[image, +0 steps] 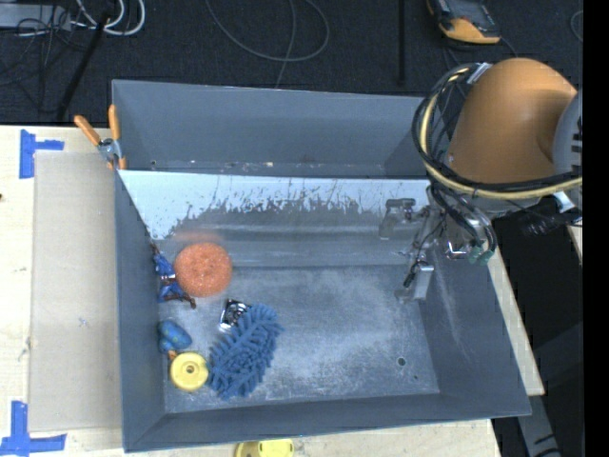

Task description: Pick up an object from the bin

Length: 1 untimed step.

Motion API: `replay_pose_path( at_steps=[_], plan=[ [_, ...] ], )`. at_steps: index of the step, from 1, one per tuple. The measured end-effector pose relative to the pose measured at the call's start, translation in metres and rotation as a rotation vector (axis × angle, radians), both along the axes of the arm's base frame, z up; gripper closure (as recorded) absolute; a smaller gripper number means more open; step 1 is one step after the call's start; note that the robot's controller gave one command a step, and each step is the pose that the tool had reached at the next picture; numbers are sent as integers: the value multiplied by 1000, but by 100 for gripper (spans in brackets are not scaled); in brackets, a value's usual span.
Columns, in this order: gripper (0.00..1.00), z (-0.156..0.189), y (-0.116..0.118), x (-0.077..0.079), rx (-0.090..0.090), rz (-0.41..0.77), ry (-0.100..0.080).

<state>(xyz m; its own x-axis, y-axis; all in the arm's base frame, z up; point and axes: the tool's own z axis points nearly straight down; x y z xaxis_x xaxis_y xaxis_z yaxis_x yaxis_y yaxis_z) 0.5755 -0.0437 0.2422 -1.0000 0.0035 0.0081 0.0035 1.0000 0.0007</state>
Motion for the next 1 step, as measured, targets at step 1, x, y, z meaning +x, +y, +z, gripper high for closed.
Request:
replay_pose_path(
  at_steps=[1],
  plan=[
    [0,5,0,1,-1,1,-8]
  ],
)
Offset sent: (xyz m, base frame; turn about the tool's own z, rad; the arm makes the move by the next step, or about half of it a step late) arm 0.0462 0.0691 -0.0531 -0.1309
